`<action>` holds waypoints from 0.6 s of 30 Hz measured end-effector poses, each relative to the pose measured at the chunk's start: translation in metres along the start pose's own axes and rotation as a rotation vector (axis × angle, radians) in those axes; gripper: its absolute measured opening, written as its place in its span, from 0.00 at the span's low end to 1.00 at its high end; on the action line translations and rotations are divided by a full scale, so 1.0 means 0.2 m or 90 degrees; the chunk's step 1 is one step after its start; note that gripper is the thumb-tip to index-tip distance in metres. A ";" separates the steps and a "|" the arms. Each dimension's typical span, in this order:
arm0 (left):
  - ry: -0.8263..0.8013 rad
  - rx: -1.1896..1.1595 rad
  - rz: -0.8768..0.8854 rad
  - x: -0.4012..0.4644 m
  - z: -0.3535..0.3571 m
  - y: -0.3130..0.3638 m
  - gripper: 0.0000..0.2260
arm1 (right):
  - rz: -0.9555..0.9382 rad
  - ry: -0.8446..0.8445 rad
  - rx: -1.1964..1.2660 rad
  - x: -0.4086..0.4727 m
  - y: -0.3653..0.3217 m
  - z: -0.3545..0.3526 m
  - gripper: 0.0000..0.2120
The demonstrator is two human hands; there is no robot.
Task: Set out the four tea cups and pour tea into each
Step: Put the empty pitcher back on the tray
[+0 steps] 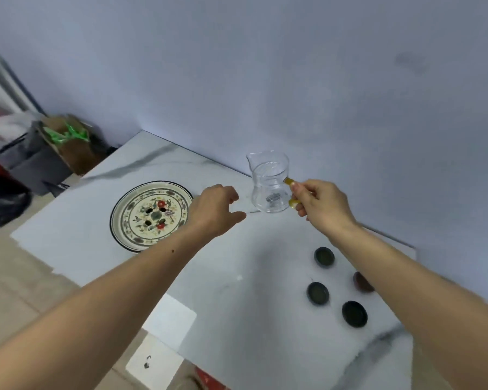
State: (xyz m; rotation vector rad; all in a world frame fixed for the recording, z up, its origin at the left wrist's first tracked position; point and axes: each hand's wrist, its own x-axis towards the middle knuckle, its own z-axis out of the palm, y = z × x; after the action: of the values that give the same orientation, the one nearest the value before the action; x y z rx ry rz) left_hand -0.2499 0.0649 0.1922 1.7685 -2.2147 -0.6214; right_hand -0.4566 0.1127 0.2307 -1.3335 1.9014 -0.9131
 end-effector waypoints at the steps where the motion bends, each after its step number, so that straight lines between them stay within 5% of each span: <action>1: 0.001 0.034 0.003 -0.01 -0.08 -0.05 0.19 | 0.006 -0.005 0.003 -0.01 -0.08 0.05 0.15; 18: -0.141 0.238 0.060 0.13 -0.80 -1.18 0.17 | 0.158 0.072 0.074 -0.14 -0.81 1.10 0.12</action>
State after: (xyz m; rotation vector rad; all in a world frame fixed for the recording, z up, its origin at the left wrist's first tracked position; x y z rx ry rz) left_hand 0.0178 -0.0295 0.2214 1.8204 -2.6956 -0.4197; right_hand -0.1874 0.0598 0.2434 -0.9701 2.0121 -0.9717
